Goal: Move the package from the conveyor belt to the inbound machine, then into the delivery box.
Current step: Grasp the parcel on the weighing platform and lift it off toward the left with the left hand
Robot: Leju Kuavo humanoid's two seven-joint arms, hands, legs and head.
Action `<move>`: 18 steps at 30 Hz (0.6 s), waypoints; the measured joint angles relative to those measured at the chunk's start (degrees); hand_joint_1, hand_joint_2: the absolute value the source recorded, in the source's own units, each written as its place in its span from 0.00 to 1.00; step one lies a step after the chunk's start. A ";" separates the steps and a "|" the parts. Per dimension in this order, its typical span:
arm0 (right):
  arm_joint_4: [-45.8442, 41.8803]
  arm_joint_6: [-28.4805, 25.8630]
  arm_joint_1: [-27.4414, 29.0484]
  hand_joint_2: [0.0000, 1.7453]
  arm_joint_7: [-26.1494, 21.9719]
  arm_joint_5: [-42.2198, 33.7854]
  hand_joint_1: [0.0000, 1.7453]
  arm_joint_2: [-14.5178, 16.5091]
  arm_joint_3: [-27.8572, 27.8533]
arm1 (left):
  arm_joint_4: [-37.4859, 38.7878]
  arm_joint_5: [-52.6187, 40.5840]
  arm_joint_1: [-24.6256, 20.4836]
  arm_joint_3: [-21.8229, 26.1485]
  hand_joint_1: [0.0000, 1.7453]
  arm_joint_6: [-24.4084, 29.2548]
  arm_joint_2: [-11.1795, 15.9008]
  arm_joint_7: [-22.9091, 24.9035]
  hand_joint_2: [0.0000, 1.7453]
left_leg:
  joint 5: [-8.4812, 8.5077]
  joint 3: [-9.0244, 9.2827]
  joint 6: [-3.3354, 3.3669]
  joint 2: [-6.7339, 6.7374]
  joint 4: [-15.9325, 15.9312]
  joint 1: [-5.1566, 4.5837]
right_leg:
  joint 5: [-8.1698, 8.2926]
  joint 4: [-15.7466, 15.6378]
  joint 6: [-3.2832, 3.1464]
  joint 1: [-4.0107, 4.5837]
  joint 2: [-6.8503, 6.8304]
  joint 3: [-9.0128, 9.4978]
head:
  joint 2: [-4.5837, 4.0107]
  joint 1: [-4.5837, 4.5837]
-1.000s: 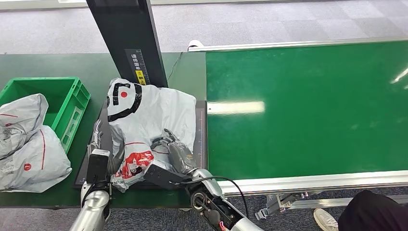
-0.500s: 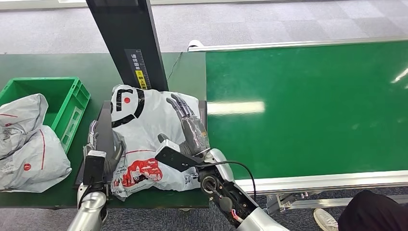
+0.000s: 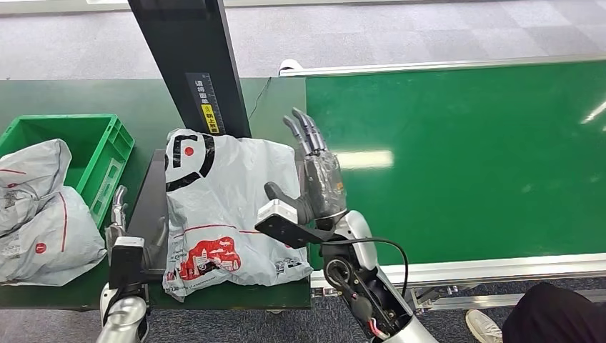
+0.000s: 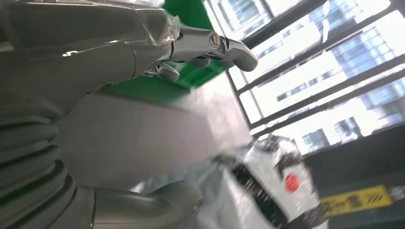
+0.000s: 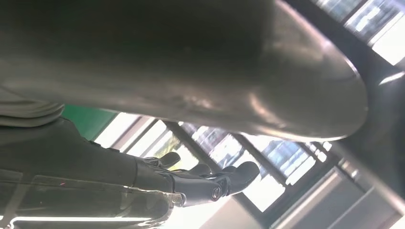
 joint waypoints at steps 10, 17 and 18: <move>-7.25 0.73 8.41 0.00 0.63 3.01 0.00 -4.37 -12.22 | -18.75 -3.03 6.49 8.63 0.00 -4.87 0.05 0.37 1.00 | -0.01 -0.01 0.01 0.00 -0.01 0.00 | 0.00 -0.01 0.00 0.00 0.00 0.01 | 0.00 -0.01; -7.72 1.10 10.72 0.00 0.54 3.02 0.00 -5.33 -15.70 | -24.14 -2.87 8.09 11.28 0.00 -5.53 -0.17 0.52 1.00 | -0.01 0.00 0.01 0.00 -0.01 0.00 | 0.00 -0.01 0.00 0.00 0.00 0.02 | 0.00 -0.01; -7.78 1.12 10.82 0.00 0.54 3.02 0.00 -5.38 -15.90 | -24.48 -2.87 8.22 11.46 0.00 -5.57 -0.22 0.52 1.00 | -0.01 0.01 0.01 0.00 -0.01 0.00 | 0.00 -0.01 0.00 0.00 0.00 0.03 | 0.01 -0.01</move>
